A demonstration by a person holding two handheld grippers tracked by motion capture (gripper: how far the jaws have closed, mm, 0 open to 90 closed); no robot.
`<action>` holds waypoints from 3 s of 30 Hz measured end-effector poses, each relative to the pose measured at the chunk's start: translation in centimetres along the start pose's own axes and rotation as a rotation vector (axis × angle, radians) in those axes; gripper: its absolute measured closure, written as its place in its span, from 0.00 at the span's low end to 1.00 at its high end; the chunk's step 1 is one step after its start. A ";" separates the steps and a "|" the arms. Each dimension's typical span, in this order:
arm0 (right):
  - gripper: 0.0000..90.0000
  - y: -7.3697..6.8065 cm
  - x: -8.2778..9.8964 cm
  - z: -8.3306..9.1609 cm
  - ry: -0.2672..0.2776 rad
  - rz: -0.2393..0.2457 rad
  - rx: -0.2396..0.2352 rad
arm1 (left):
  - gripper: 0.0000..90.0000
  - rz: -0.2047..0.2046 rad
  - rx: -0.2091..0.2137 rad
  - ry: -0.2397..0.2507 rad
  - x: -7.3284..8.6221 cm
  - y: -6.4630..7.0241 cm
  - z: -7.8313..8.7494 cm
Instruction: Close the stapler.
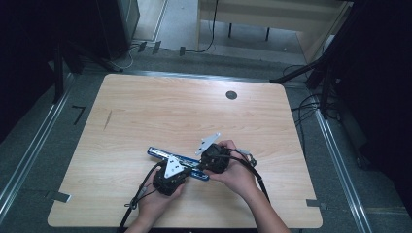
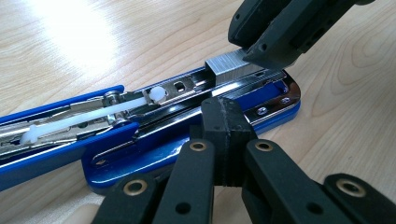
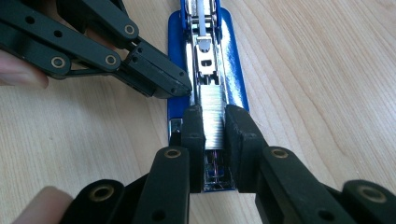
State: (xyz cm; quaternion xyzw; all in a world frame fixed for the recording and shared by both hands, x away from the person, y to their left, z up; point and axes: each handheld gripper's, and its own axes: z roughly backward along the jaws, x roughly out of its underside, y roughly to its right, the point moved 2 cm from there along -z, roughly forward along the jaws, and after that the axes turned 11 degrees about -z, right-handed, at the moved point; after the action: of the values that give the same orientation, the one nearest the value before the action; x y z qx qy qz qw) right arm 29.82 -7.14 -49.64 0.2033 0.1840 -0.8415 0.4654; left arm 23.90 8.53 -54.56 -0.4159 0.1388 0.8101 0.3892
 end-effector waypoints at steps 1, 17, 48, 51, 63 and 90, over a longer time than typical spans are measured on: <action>0.88 0.0 0.0 0.0 0.000 -0.001 0.000 | 1.00 0.000 0.001 0.000 0.0 0.0 0.0; 0.84 -0.1 0.1 0.0 0.002 -0.005 0.011 | 1.00 0.000 -0.002 -0.001 0.0 0.0 0.0; 0.81 -0.8 1.9 -0.7 0.164 0.040 0.021 | 1.00 0.000 0.003 -0.002 0.0 0.0 0.0; 0.81 -1.1 2.3 -0.8 0.198 0.077 0.048 | 1.00 0.002 0.003 -0.002 0.0 0.0 0.0; 0.89 -1.3 2.5 -0.9 0.248 0.126 0.086 | 1.00 0.002 0.003 -0.002 0.0 0.0 0.0; 0.88 -0.1 0.8 -0.1 0.100 0.049 0.029 | 1.00 0.003 0.003 -0.001 0.0 0.0 0.0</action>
State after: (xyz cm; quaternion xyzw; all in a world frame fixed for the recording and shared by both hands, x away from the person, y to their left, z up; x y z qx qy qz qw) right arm 29.36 -7.57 -50.08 0.2562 0.1900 -0.8212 0.4731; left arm 23.91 8.55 -54.56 -0.4149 0.1403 0.8107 0.3886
